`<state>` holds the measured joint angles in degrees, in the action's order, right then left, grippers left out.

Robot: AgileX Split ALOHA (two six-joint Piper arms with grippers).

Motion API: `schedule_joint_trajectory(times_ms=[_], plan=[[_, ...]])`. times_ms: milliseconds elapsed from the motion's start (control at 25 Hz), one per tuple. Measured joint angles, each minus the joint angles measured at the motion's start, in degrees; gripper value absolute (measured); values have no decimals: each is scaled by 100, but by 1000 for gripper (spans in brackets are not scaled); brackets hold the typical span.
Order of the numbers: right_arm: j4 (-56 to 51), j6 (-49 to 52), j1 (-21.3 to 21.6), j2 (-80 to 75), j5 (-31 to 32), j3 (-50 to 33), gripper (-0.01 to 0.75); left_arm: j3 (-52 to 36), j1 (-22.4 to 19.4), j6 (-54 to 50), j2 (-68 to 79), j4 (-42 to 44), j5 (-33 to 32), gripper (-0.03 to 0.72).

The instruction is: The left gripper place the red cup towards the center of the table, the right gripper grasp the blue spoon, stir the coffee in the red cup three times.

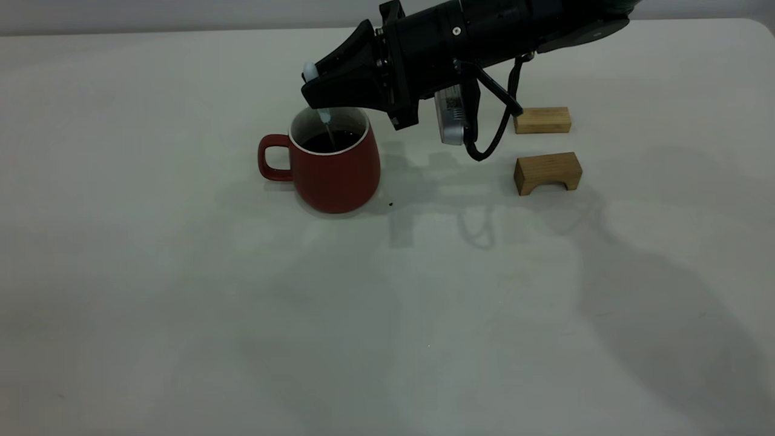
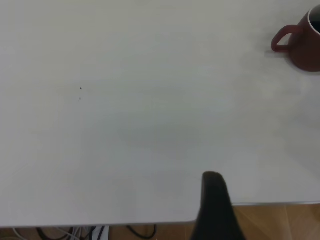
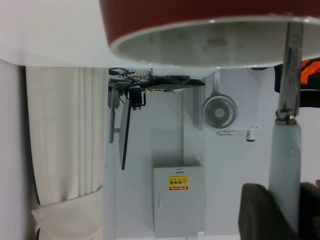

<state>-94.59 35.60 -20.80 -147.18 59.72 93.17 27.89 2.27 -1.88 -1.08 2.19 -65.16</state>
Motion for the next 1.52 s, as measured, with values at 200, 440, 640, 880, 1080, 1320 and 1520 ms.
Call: schedule_joint_trajectory(times_ms=[200, 440, 640, 880, 1080, 1320, 1520], plan=[[199, -362, 6, 0, 5, 0, 359, 0, 0, 0, 0, 0, 0, 594], [1187, -1043, 64, 264, 41, 0, 547, 0, 0, 0, 0, 0, 0, 594], [2796, -1088, 130, 1292, 86, 0, 565, 0, 0, 0, 0, 0, 0, 594], [4755, -1088, 130, 2870, 445, 0, 566, 0, 0, 0, 0, 0, 0, 594], [5557, -1531, 180, 3977, 863, 0, 566, 0, 0, 0, 0, 0, 0, 594], [6476, -2189, 236, 5236, 1046, 0, 566, 0, 0, 0, 0, 0, 0, 594], [7095, -2404, 236, 6155, 1111, -33, 566, 0, 0, 0, 0, 0, 0, 594]])
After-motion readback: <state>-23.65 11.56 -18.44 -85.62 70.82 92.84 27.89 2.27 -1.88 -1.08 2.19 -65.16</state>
